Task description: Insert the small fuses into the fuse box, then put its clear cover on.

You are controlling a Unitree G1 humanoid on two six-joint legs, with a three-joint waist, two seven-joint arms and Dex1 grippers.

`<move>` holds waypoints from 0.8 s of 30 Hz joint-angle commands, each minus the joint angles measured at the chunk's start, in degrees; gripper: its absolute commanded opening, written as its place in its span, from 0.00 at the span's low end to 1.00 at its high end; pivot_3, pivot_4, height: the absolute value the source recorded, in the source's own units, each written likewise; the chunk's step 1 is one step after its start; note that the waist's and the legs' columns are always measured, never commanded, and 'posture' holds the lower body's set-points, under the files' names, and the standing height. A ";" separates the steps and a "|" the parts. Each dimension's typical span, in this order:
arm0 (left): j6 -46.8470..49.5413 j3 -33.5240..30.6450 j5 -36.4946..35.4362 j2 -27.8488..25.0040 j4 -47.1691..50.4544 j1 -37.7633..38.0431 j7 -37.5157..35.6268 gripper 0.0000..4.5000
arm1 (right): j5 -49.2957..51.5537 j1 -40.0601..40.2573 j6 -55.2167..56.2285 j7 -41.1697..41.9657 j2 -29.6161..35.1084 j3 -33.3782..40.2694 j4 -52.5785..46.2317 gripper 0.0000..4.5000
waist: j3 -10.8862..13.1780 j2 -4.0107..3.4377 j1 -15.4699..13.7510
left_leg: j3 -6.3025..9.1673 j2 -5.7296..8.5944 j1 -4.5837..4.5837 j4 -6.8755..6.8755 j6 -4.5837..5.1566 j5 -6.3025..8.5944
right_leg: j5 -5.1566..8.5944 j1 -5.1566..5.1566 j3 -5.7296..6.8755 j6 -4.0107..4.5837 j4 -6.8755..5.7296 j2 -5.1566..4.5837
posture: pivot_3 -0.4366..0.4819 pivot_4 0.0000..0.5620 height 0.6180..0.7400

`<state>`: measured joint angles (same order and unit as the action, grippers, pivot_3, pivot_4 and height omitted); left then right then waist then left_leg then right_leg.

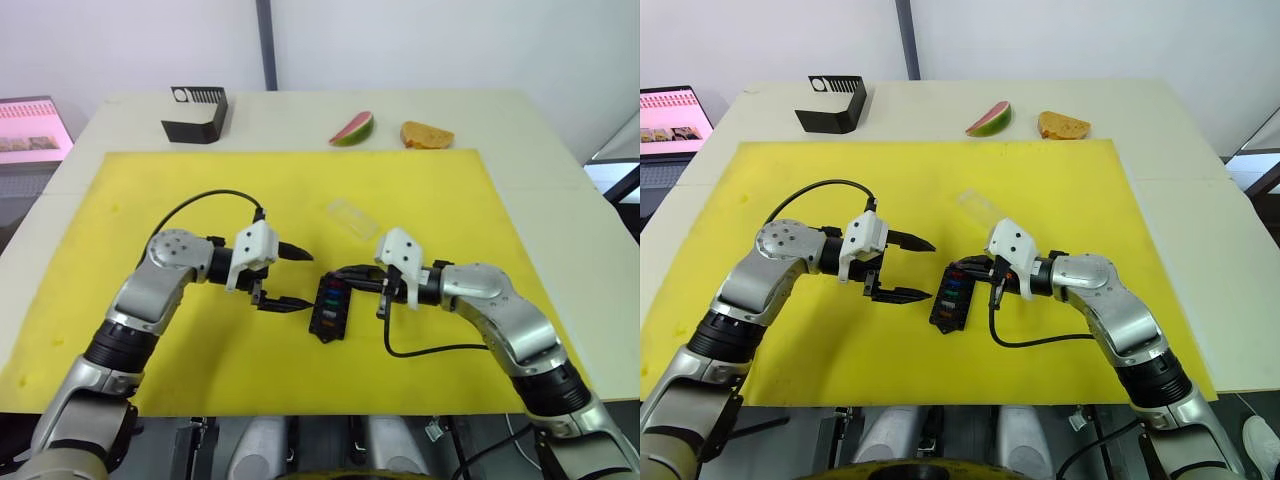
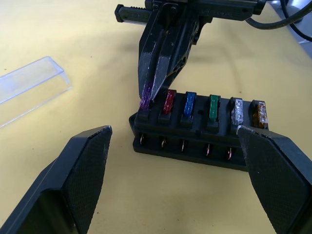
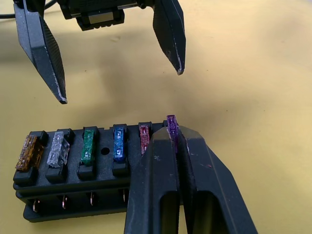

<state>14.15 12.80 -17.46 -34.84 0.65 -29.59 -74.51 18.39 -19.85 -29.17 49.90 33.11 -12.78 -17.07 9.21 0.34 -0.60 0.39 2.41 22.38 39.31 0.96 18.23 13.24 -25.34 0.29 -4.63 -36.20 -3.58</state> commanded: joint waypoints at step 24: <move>-1.37 -0.71 0.37 0.06 1.57 -0.74 0.25 0.96 | 0.26 -1.31 0.19 0.47 -0.75 0.95 -0.45 0.00 | 0.00 0.00 -0.03 | 0.00 0.00 0.00 0.02 -0.03 -0.02 | 0.00 0.01 0.00 0.00 -0.01 0.00 | 0.48 0.27 1.00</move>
<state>14.05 12.79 -16.85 -34.83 0.65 -29.59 -74.47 18.76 -20.31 -30.01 50.14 32.69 -12.12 -16.71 9.20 0.34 -0.63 0.39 2.41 22.38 39.33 0.93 18.21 13.24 -25.33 0.29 -4.63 -36.21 -3.58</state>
